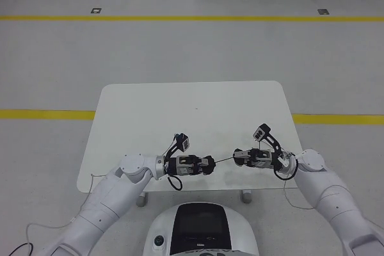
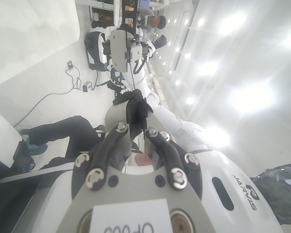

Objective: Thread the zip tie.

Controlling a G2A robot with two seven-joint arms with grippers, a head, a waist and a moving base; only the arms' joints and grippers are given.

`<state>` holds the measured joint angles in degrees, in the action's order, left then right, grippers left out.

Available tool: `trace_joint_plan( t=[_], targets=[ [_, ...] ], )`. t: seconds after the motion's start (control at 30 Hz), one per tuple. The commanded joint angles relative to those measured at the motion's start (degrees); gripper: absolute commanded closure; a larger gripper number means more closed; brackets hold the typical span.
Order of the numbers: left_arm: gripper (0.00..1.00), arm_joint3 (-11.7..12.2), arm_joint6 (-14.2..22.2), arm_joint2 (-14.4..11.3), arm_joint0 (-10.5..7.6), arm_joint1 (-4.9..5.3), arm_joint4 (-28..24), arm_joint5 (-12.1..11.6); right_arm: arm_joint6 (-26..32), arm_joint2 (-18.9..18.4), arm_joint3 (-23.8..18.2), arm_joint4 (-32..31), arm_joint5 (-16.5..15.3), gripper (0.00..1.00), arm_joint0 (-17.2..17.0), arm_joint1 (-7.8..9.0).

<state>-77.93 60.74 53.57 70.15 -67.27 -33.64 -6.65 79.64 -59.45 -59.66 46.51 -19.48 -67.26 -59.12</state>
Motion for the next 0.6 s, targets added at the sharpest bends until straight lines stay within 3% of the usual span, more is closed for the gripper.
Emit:
trace_joint_plan(
  t=[0.0,0.07,0.57],
  targets=[
    [0.75,0.0,0.0,0.0,0.0,0.0,0.0,0.0,0.0,-0.1,-0.1,-0.1,0.0,1.0,0.0,-0.04],
    [0.0,0.0,0.0,0.0,0.0,0.0,0.0,0.0,0.0,-0.1,-0.2,-0.2,0.0,1.0,-0.1,-0.08],
    [0.0,0.0,0.0,0.0,0.0,0.0,0.0,0.0,0.0,-0.5,-0.7,0.5,0.0,1.0,-0.4,-0.26]
  ],
)
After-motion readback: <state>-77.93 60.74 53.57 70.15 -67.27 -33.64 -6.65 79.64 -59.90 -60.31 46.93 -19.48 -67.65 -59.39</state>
